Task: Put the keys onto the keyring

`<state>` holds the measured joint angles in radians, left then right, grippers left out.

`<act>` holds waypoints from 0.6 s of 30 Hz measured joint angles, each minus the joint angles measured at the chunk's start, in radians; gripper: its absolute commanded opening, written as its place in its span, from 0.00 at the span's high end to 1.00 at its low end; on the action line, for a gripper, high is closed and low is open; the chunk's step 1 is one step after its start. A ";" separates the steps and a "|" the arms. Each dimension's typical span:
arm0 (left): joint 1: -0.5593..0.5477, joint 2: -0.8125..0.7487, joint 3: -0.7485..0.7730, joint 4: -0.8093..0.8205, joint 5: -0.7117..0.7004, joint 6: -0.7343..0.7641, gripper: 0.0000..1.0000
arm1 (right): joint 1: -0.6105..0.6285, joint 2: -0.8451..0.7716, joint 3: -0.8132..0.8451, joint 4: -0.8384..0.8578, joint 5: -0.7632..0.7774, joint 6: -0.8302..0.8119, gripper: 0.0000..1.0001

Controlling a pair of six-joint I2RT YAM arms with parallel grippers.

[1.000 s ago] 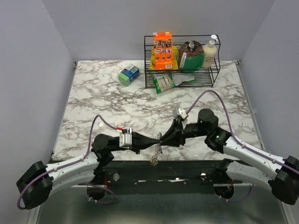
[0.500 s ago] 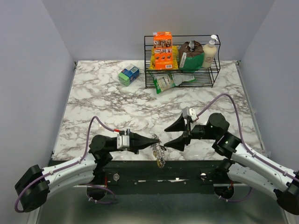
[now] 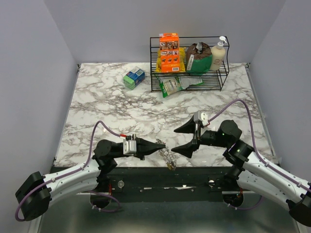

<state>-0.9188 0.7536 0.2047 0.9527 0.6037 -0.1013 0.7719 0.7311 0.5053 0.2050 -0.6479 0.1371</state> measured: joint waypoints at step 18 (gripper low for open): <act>0.000 -0.016 0.029 -0.075 -0.034 0.031 1.00 | 0.000 -0.029 -0.006 -0.028 0.041 0.000 0.00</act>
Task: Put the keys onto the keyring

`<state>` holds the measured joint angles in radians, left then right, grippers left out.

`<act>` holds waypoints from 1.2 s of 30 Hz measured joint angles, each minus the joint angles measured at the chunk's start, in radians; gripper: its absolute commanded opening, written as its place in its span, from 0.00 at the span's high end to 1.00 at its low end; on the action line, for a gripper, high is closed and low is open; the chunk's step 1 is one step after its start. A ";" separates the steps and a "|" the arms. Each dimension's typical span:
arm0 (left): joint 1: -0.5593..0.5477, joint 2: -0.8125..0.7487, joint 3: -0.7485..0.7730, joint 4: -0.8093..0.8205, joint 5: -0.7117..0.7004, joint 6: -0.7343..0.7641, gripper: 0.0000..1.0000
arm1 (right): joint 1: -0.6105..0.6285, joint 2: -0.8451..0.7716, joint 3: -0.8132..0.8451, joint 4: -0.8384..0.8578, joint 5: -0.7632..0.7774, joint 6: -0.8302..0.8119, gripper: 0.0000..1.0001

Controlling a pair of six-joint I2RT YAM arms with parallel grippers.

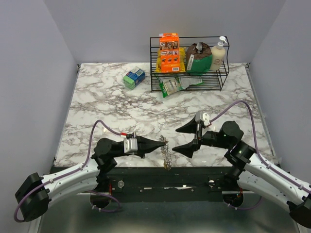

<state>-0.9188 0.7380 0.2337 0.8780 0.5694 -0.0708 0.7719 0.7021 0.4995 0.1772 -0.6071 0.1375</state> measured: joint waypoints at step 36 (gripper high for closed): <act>0.037 0.625 0.509 -0.116 -0.286 0.243 1.00 | -0.001 -0.208 -0.011 -0.115 0.236 -0.006 0.00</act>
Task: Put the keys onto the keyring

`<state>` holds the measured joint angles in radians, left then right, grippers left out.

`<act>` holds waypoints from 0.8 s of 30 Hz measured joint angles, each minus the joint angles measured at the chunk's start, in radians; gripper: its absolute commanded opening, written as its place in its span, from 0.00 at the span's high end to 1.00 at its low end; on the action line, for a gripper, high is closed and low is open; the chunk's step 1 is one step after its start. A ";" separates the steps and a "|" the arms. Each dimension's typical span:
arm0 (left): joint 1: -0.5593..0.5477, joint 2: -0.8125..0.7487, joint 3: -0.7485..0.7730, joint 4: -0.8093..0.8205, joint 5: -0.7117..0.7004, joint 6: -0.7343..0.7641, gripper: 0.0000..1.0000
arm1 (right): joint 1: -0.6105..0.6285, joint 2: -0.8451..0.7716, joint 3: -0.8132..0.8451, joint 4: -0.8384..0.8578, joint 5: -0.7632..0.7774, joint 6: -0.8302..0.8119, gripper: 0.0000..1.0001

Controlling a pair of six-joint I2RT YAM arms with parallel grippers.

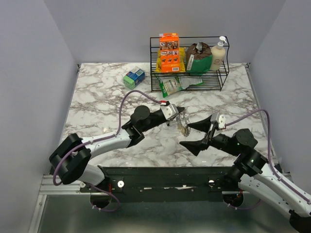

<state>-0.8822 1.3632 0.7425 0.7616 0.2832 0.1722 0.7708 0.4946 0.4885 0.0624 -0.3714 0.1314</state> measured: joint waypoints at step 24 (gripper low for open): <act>-0.011 0.305 -0.291 0.573 -0.072 -0.171 1.00 | 0.000 -0.121 -0.026 -0.065 0.179 0.015 0.00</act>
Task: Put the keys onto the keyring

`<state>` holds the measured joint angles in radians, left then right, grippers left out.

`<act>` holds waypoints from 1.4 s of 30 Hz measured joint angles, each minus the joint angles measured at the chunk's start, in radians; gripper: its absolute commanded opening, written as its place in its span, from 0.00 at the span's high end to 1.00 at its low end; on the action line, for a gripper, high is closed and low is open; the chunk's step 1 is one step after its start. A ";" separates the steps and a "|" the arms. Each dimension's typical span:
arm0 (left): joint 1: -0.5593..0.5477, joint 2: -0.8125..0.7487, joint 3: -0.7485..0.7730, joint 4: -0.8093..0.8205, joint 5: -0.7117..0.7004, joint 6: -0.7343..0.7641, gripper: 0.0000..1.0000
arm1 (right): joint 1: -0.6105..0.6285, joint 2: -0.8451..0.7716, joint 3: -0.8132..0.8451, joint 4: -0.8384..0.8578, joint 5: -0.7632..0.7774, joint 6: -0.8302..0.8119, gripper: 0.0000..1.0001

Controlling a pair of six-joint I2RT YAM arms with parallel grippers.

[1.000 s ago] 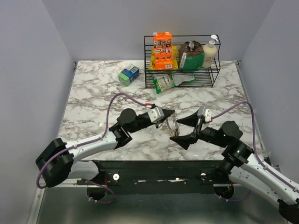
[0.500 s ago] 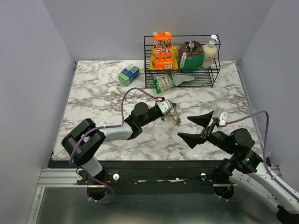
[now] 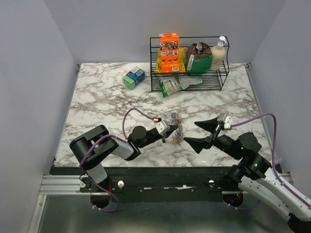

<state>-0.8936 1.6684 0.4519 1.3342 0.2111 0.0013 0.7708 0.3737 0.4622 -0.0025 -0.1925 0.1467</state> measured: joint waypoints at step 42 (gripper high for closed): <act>-0.195 -0.785 -0.048 -0.771 -0.496 -0.056 0.01 | 0.000 0.098 0.000 0.023 -0.008 0.003 0.00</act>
<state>-1.0889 0.8833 0.4034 0.5636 -0.2844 -0.0547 0.7708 0.4713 0.4622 0.0204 -0.2008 0.1493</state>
